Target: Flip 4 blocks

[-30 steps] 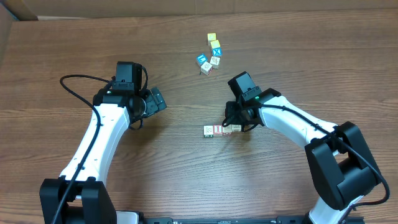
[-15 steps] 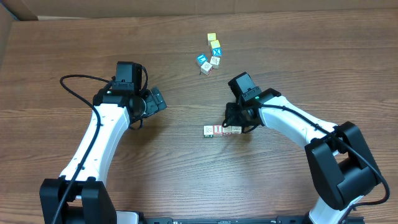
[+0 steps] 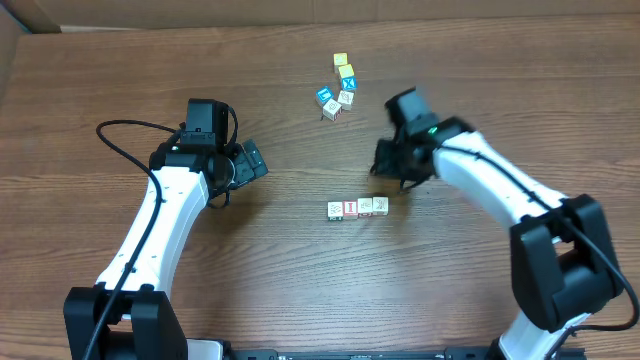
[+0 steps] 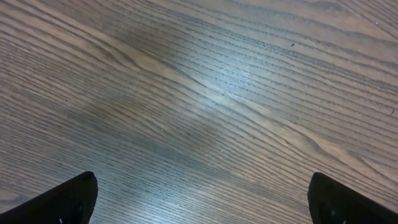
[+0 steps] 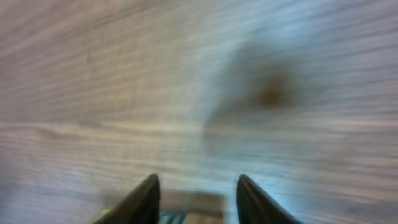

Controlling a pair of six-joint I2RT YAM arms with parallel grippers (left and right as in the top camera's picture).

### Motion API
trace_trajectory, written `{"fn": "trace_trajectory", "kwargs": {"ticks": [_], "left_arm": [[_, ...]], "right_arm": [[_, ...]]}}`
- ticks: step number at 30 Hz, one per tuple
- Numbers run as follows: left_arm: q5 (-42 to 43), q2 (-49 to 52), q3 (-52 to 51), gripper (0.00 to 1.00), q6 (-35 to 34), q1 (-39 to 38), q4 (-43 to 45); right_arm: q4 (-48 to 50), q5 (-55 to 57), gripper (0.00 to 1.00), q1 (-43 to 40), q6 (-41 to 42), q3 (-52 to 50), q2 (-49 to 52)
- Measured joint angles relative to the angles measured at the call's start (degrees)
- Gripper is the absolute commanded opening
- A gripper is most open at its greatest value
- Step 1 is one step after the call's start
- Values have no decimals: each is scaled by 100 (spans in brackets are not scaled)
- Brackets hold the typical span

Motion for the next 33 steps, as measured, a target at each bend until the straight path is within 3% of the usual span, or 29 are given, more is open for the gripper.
{"fn": "trace_trajectory", "kwargs": {"ticks": [5, 9, 26, 33], "left_arm": [[-2, 0, 0, 100, 0, 0, 0], [0, 0, 0, 100, 0, 0, 0], [85, 0, 0, 100, 0, 0, 382], [988, 2, 0, 100, -2, -46, 133]], "right_arm": [[-527, 4, 74, -627, -238, 144, 0], [-1115, 4, 100, -914, -455, 144, 0], [-1475, 0, 100, -1014, -636, 144, 0], [-1478, -2, 100, -1016, -634, 144, 0]]}}
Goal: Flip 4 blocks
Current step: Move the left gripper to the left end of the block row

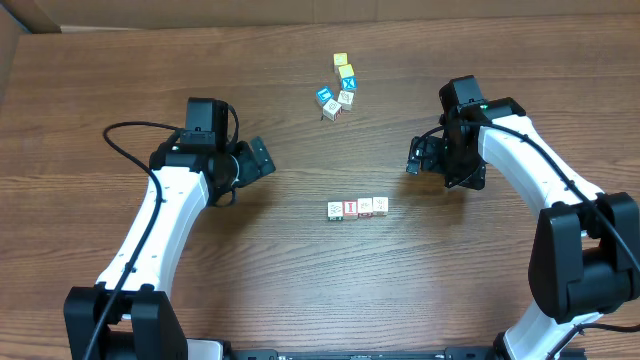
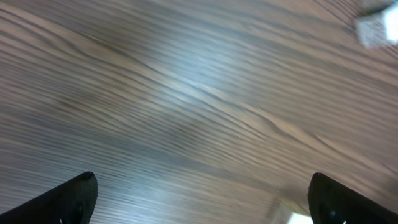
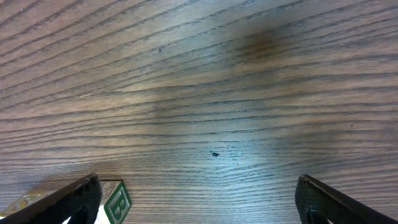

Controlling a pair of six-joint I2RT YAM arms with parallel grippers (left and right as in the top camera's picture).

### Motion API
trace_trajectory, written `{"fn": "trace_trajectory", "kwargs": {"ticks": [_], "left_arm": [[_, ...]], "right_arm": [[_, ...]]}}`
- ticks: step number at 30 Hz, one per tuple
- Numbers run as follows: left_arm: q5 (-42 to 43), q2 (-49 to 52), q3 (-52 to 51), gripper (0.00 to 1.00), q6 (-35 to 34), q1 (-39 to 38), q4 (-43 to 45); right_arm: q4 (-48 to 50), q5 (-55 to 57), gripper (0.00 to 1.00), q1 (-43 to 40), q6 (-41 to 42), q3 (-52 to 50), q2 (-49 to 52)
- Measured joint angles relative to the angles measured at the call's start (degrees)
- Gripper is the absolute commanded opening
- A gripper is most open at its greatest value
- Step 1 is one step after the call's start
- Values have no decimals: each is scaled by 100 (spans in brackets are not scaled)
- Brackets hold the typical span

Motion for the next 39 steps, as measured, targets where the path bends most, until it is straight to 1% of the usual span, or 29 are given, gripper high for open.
{"fn": "trace_trajectory", "kwargs": {"ticks": [4, 9, 12, 15, 17, 19, 20, 30, 32, 36, 39], "left_arm": [[452, 92, 0, 100, 0, -332, 2], [691, 376, 0, 99, 7, -986, 0], [745, 476, 0, 74, 17, -1283, -4], [778, 529, 0, 66, 131, -1506, -7], [787, 542, 0, 54, 184, -1611, -26], [804, 542, 0, 17, 208, -1685, -92], [809, 542, 0, 4, 249, -1718, -136], [702, 542, 0, 4, 492, -1886, -474], [662, 542, 0, 6, 507, -1886, -625], [393, 542, 0, 9, 522, -1886, -920], [168, 542, 0, 10, 529, -1886, -940]], "right_arm": [[4, 2, 100, 0, -2, 0, 0], [2, 2, 100, 0, -4, 0, 0], [0, 2, 100, 0, -2, 0, 0], [4, 0, 100, 0, -2, 0, 0], [4, 0, 100, 0, -2, 0, 0], [4, 2, 100, 2, -4, 0, 0], [4, 0, 100, 0, -4, 0, 0], [2, 0, 100, 2, -4, 0, 0], [2, 2, 100, 0, -2, 0, 0], [2, 0, 100, 0, -4, 0, 0], [2, 2, 100, 0, -2, 0, 0]]}}
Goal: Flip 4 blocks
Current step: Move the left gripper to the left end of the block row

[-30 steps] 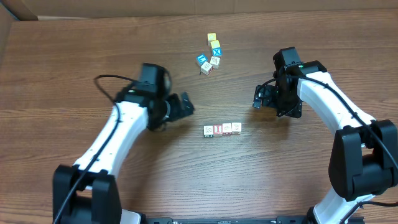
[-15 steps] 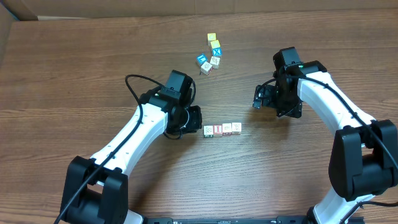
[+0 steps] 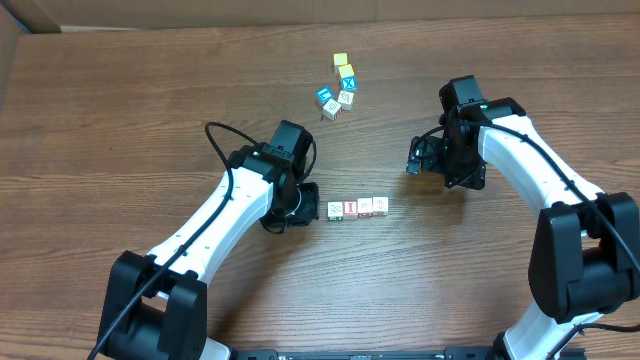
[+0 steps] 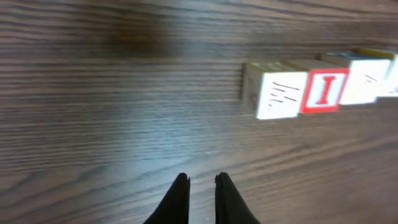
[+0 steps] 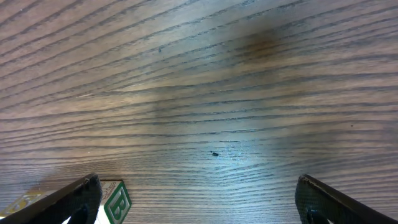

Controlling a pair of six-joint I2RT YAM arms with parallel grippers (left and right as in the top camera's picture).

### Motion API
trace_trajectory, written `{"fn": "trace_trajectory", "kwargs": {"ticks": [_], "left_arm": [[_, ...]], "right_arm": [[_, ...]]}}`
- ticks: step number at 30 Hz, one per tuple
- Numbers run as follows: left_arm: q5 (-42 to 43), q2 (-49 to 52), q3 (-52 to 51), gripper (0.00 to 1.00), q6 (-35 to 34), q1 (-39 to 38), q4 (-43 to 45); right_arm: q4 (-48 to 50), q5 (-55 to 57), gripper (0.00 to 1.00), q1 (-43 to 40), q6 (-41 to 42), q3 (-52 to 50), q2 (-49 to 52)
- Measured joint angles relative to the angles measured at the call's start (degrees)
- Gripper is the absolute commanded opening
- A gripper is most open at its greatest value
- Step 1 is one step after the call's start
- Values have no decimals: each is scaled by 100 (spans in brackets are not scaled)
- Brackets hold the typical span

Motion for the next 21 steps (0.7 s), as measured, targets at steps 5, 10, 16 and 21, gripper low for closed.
{"fn": "trace_trajectory", "kwargs": {"ticks": [5, 10, 16, 21], "left_arm": [[-179, 0, 0, 14, 0, 0, 138], [-238, 0, 0, 17, 0, 0, 264], [-245, 0, 0, 22, 0, 0, 229], [-256, 0, 0, 23, 0, 0, 264]], "right_arm": [[0, 0, 100, 0, -2, 0, 0], [2, -2, 100, 0, -2, 0, 0], [-2, 0, 100, 0, 2, 0, 0], [-2, -2, 100, 0, 0, 0, 0]]}}
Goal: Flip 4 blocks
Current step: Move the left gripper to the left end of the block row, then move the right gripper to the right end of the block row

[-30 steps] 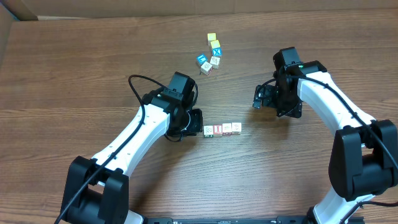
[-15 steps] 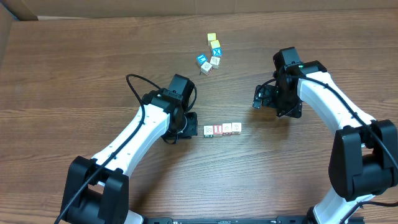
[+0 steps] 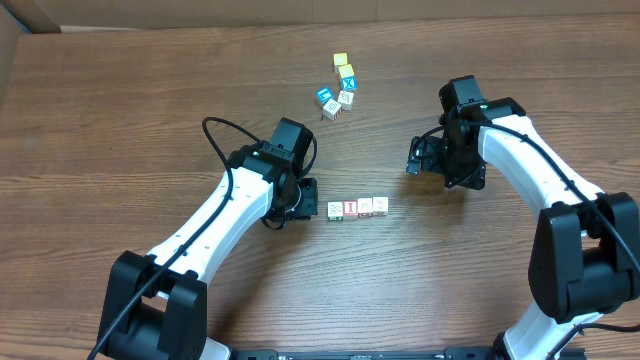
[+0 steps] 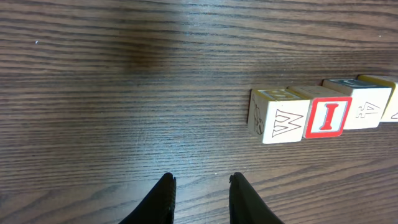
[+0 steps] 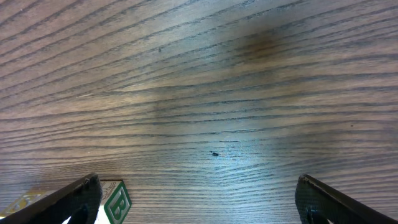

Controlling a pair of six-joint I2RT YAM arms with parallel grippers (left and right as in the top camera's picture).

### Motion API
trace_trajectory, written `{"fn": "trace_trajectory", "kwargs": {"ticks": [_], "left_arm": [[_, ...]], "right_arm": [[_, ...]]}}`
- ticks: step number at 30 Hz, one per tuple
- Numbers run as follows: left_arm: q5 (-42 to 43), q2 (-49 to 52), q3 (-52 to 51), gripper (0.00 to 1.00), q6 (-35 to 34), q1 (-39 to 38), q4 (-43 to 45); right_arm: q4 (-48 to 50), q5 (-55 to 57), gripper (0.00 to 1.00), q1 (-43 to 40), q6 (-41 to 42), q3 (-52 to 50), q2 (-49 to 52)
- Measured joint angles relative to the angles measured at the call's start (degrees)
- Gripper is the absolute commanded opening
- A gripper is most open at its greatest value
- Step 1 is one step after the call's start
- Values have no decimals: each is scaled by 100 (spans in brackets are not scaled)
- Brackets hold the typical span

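Note:
A row of four letter blocks [image 3: 357,208] lies mid-table. In the left wrist view its left end is a W block [image 4: 283,116], then a red I block [image 4: 324,116] and a 4 block [image 4: 367,109]. My left gripper [image 3: 303,201] sits just left of the row, fingers [image 4: 165,199] a small gap apart with nothing between them and the W block ahead to their right. My right gripper [image 3: 416,160] is up and right of the row, wide open [image 5: 199,205] over bare wood. A green B block [image 5: 115,202] shows beside its left finger.
A loose cluster of several coloured blocks [image 3: 340,85] lies at the far middle of the wooden table [image 3: 120,80]. A black cable [image 3: 225,135] loops off the left arm. Cardboard walls border the table's back edge.
My left gripper's fingers stand wider apart than before, when they were nearly touching, and it has shifted slightly beside the row's left end. The right arm and the blocks have not moved.
At first my right gripper was at the row's right end with a block between narrow fingers, the left gripper open far left. Then the right stood drawn back and wide open. Later the left was beside the row's left end, nearly shut; now slightly open.

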Motion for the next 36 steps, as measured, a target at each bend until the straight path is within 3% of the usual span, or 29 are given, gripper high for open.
{"fn": "trace_trajectory", "kwargs": {"ticks": [6, 9, 12, 26, 27, 28, 29, 36], "left_arm": [[-2, 0, 0, 21, 0, 0, -17], [-2, 0, 0, 16, -4, 0, -48], [-4, 0, 0, 4, -9, 0, -46], [-4, 0, 0, 4, 20, -7, 105], [-4, 0, -4, 4, 20, -11, 107], [-4, 0, -13, 4, 20, -11, 111], [-4, 0, -39, 4, 20, -11, 136], [-4, 11, -271, 4, -4, -11, 372]], "right_arm": [[2, 2, 100, 0, 0, 0, 0], [0, 2, 100, 0, 0, 0, 0], [31, 2, 100, 0, 0, 0, 0], [553, -439, 100, 0, 2, 0, 0], [553, -592, 88, 0, 0, 0, 0], [551, -732, 40, 0, -63, 0, 0], [540, -826, 5, 0, -63, 0, 0], [-337, -1252, 4, -118, -118, 142, 0]]}}
